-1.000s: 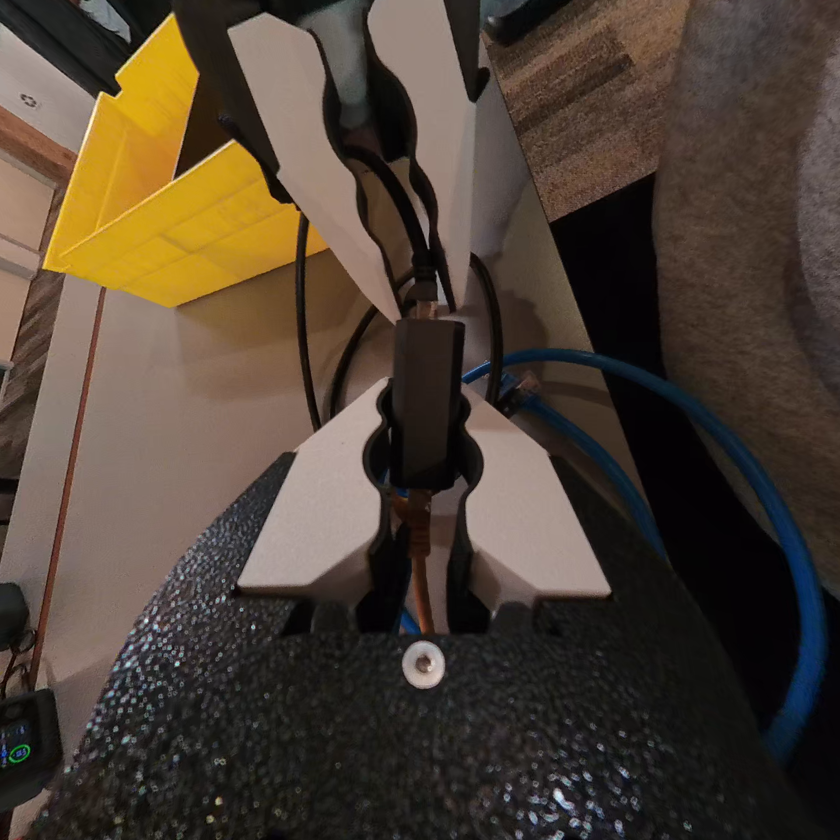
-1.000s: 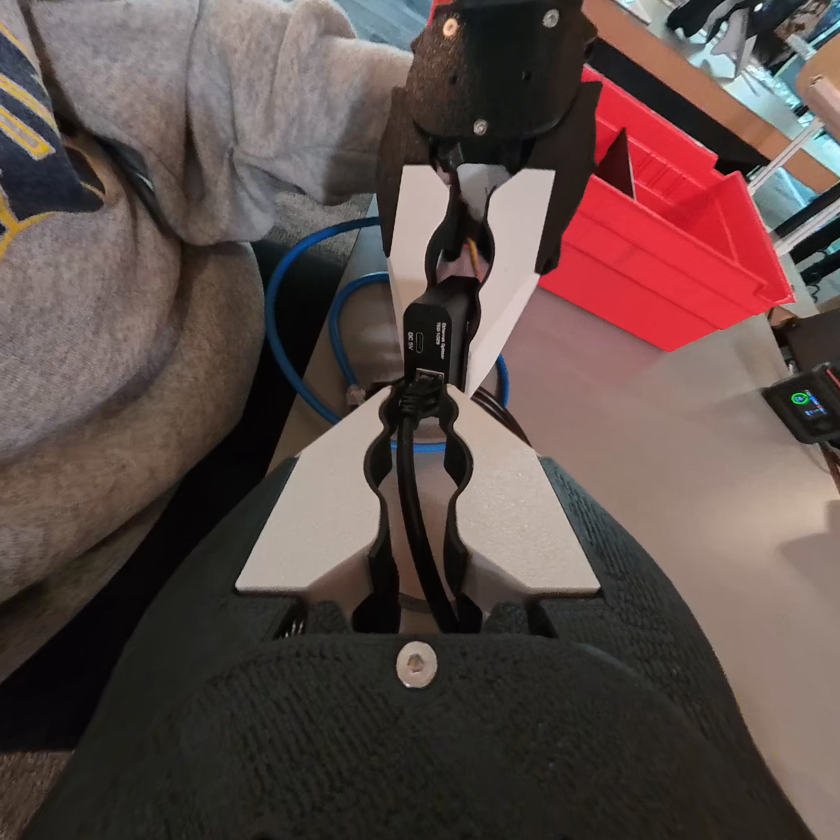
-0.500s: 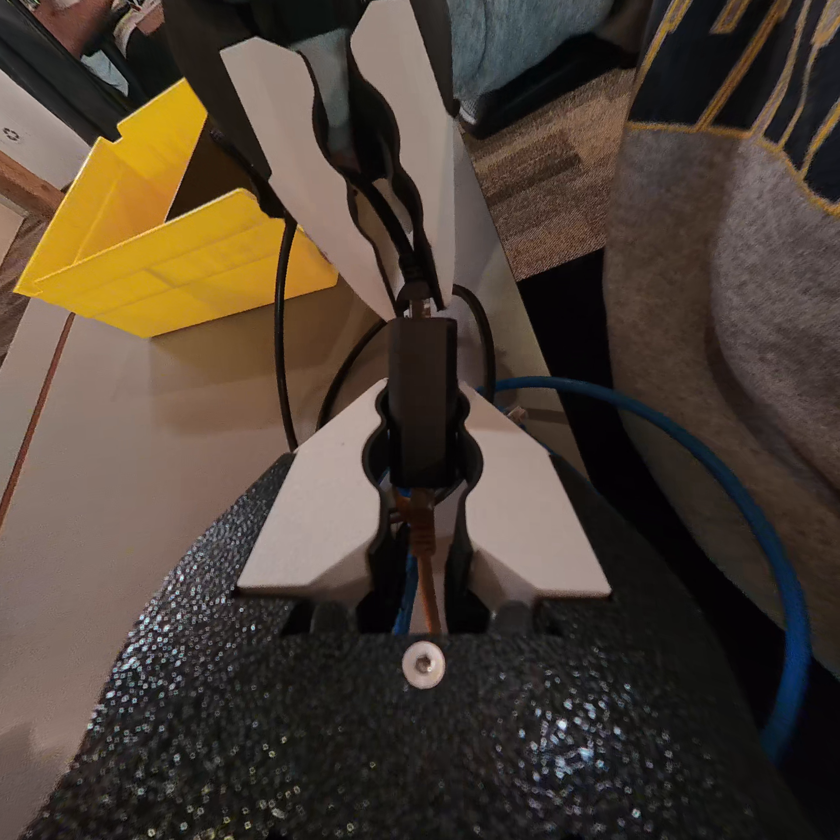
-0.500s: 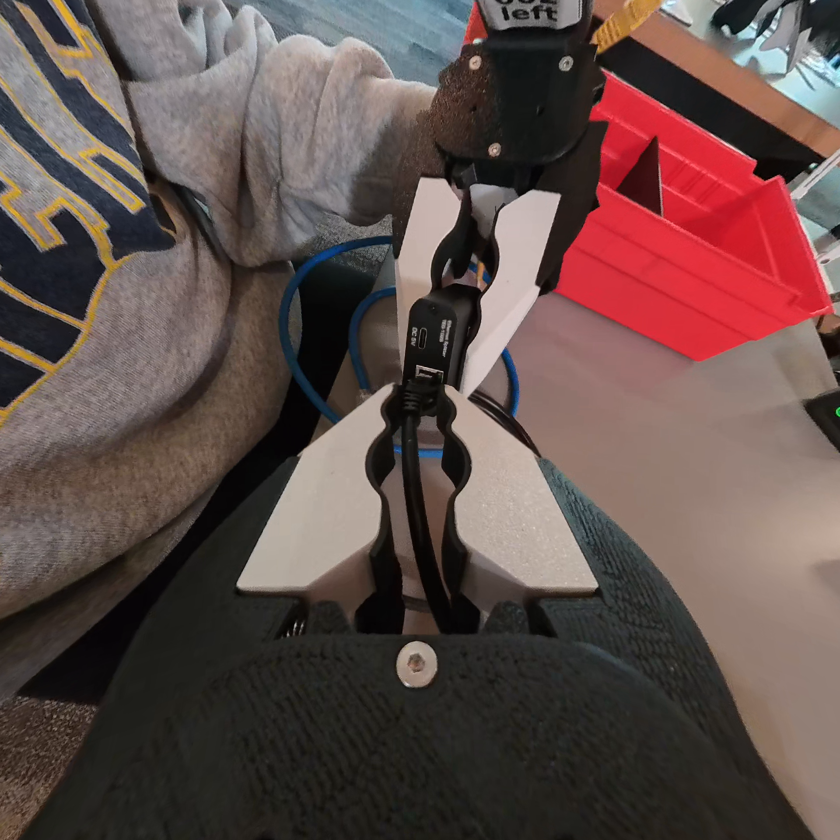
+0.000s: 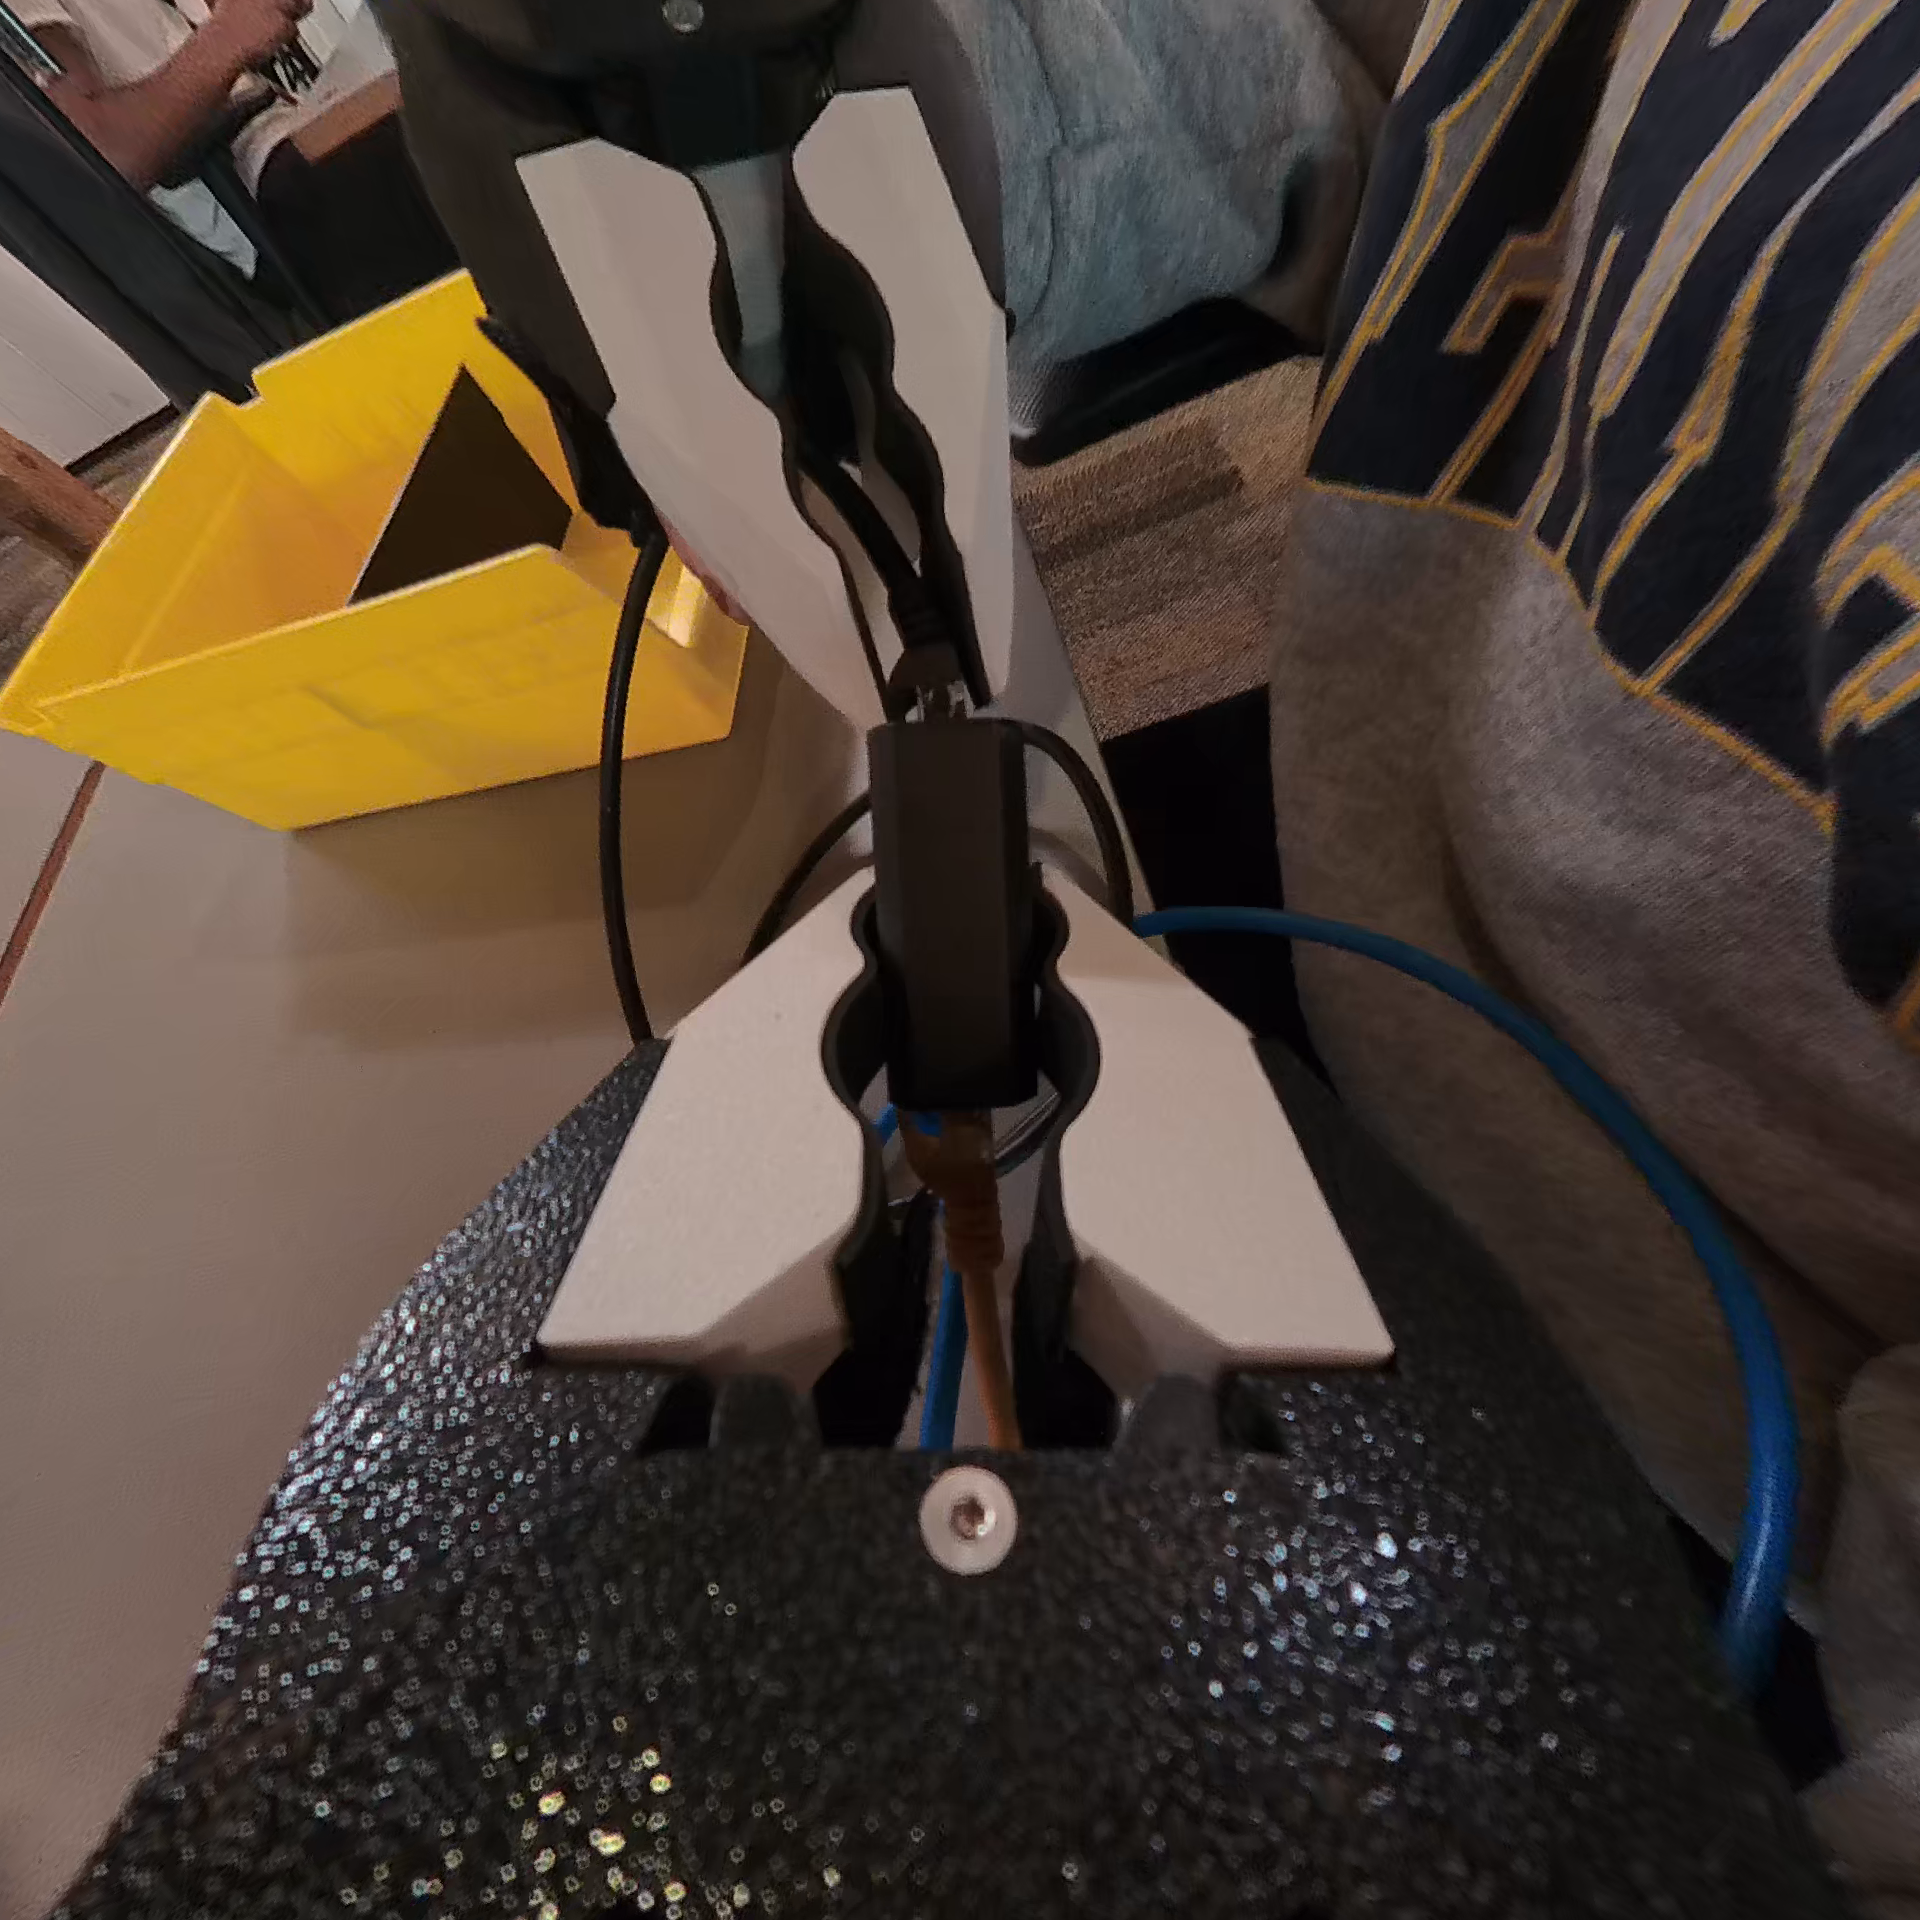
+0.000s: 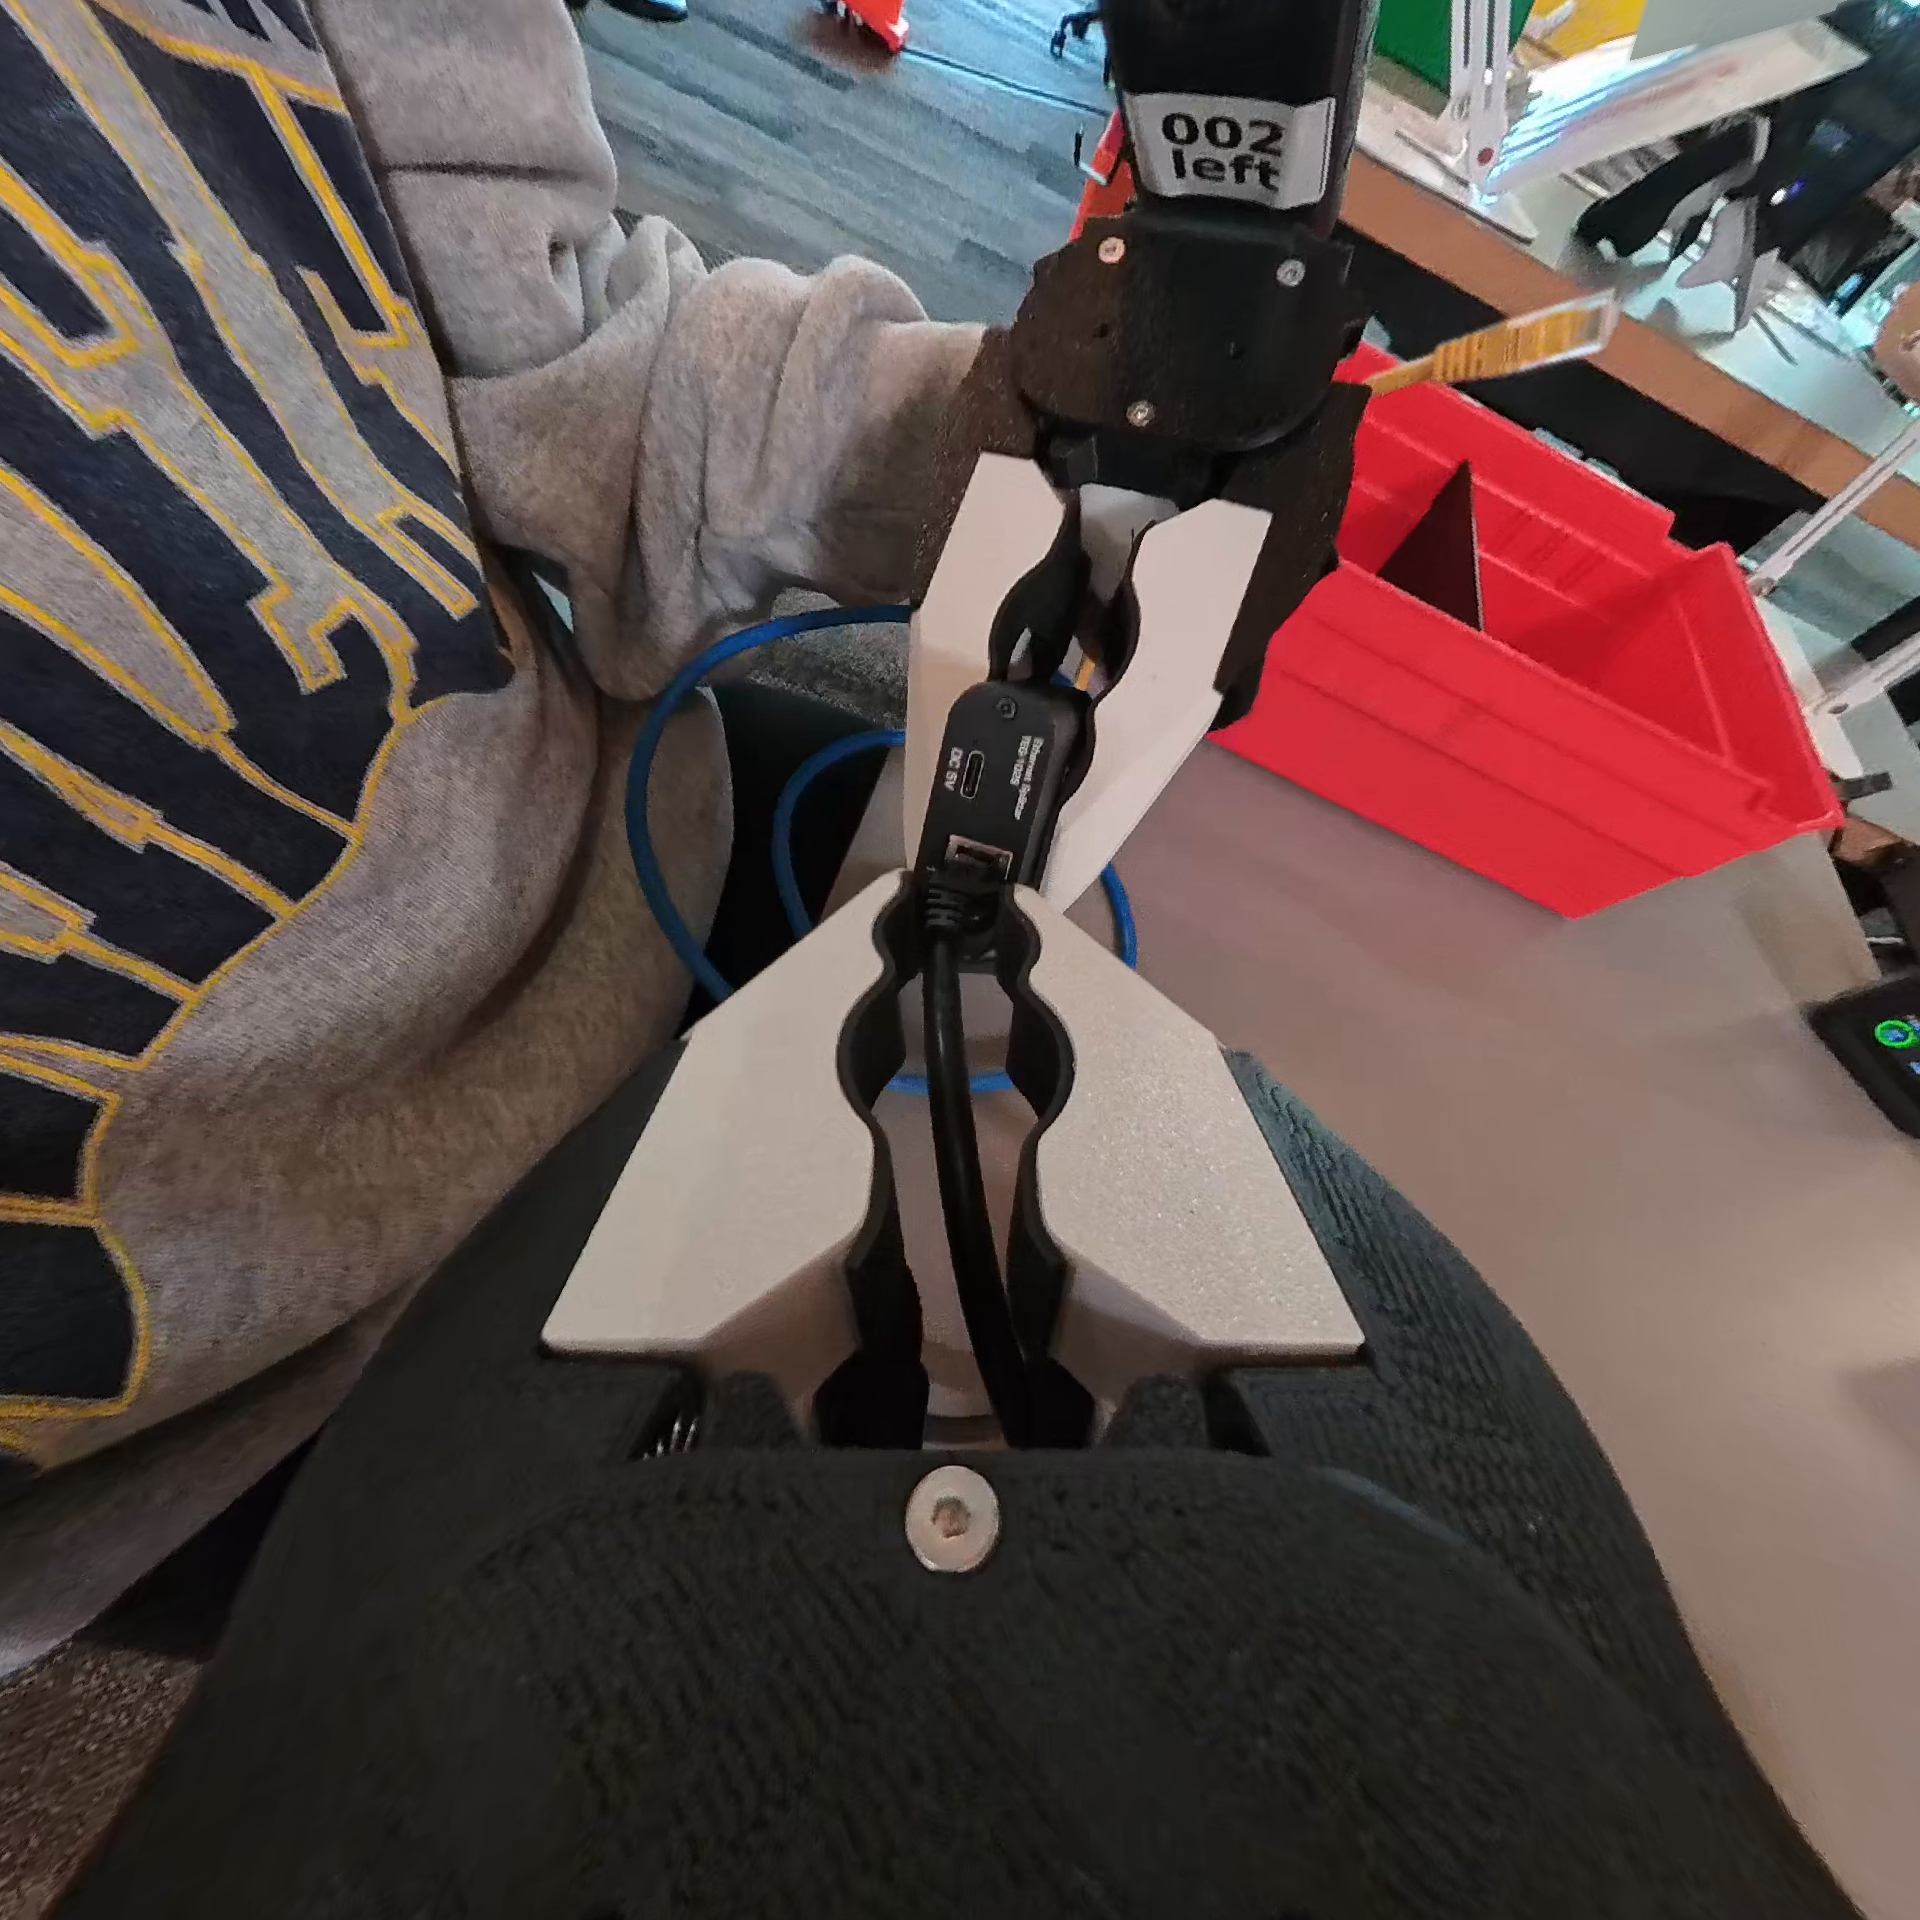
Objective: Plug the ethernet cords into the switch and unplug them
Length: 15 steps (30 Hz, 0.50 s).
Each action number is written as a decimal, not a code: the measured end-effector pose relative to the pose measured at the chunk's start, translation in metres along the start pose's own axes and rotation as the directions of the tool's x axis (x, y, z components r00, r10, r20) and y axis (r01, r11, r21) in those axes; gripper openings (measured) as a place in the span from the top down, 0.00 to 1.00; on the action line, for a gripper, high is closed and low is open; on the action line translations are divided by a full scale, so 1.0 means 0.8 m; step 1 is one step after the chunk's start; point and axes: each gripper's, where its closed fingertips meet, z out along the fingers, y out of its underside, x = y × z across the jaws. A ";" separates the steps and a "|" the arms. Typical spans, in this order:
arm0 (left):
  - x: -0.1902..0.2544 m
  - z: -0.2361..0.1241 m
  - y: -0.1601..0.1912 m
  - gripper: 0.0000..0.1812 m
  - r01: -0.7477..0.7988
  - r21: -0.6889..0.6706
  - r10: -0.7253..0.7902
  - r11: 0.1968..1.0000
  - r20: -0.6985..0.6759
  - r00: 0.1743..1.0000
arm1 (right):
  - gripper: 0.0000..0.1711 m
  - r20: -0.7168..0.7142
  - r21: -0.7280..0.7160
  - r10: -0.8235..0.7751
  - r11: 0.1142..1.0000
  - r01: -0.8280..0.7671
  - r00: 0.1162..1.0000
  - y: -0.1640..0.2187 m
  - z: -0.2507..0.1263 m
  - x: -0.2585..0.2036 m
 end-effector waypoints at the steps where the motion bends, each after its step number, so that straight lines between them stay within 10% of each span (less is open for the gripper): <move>1: 0.001 -0.001 -0.002 0.88 0.001 0.006 -0.001 1.000 -0.005 1.000 | 0.93 0.001 0.008 -0.001 1.000 0.001 1.000 -0.003 -0.001 -0.001; 15: 0.020 -0.005 -0.018 0.88 0.050 0.072 -0.042 0.996 -0.103 0.994 | 0.93 0.107 0.107 0.065 0.991 -0.077 0.992 -0.020 -0.004 -0.018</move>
